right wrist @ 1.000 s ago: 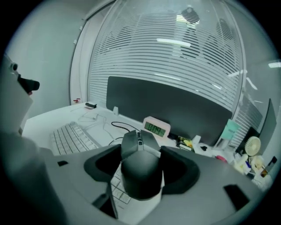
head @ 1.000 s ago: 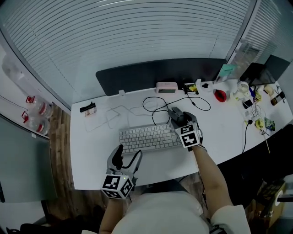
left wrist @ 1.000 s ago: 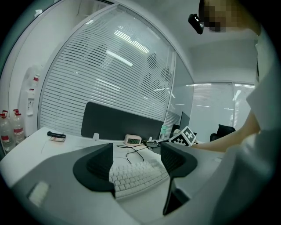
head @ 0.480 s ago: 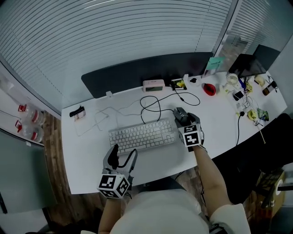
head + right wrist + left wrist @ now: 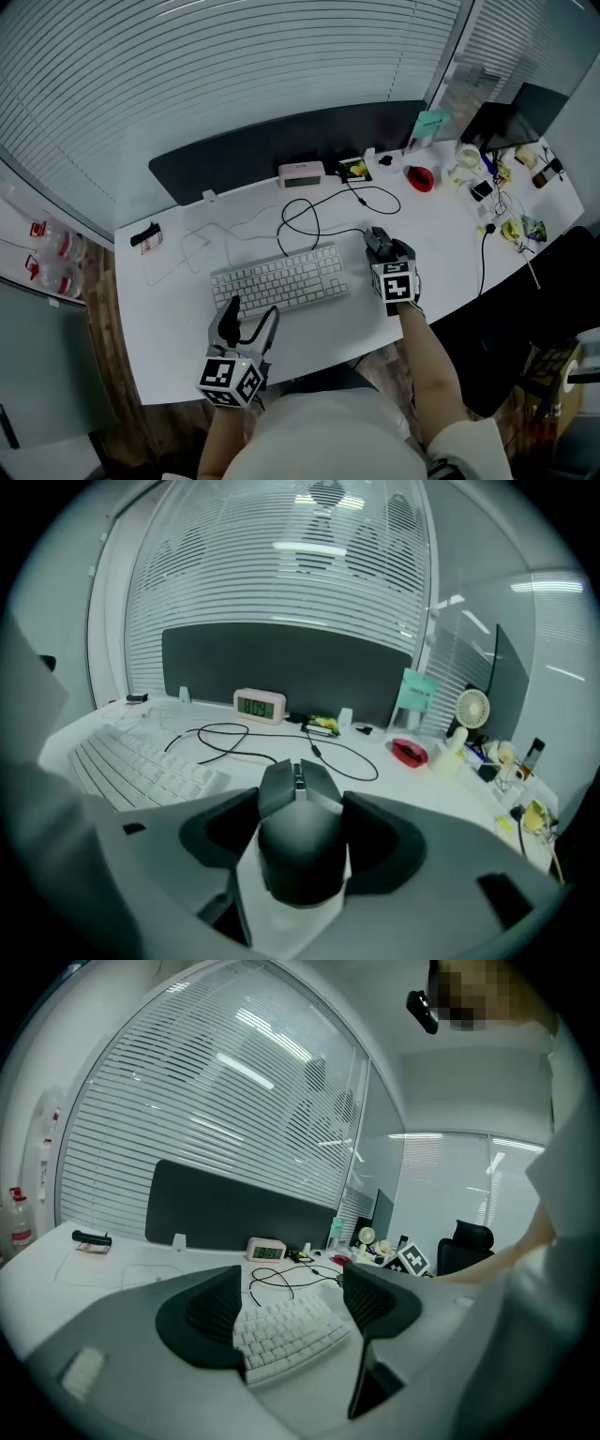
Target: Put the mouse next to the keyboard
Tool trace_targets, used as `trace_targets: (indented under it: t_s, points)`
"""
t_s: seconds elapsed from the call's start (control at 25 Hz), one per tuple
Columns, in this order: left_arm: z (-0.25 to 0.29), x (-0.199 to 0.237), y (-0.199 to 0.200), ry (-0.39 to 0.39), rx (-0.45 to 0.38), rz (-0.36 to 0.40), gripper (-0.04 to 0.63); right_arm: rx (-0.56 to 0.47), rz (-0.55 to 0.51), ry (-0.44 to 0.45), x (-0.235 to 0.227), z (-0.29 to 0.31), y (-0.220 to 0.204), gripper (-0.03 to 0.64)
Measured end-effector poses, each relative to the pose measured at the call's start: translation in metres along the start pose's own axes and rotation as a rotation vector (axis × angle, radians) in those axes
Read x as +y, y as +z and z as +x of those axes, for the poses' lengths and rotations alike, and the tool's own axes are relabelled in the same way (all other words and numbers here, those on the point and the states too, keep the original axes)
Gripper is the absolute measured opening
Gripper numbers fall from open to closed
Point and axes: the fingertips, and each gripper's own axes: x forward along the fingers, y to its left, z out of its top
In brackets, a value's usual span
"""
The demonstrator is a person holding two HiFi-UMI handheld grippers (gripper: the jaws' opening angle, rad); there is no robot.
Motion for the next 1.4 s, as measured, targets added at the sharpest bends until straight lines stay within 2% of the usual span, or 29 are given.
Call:
trace_targets:
  t_s: [0.36,0.8,1.08,1.4]
  points:
    - [0.011,-0.004,-0.005,-0.013,0.024,0.001,0.331,0.045,0.067,-0.02,-0.013,0.013,-0.029,0.285]
    - [0.019,-0.007,-0.007,-0.017,0.037,-0.004,0.331,0.096,0.063,-0.004,-0.015,0.024,-0.046,0.285]
    - [0.02,-0.007,-0.007,-0.01,0.035,-0.004,0.331,0.097,0.125,0.014,-0.014,0.026,-0.055,0.287]
    - [0.016,-0.009,-0.011,-0.003,0.037,-0.001,0.33,0.086,0.123,0.016,-0.013,0.026,-0.056,0.29]
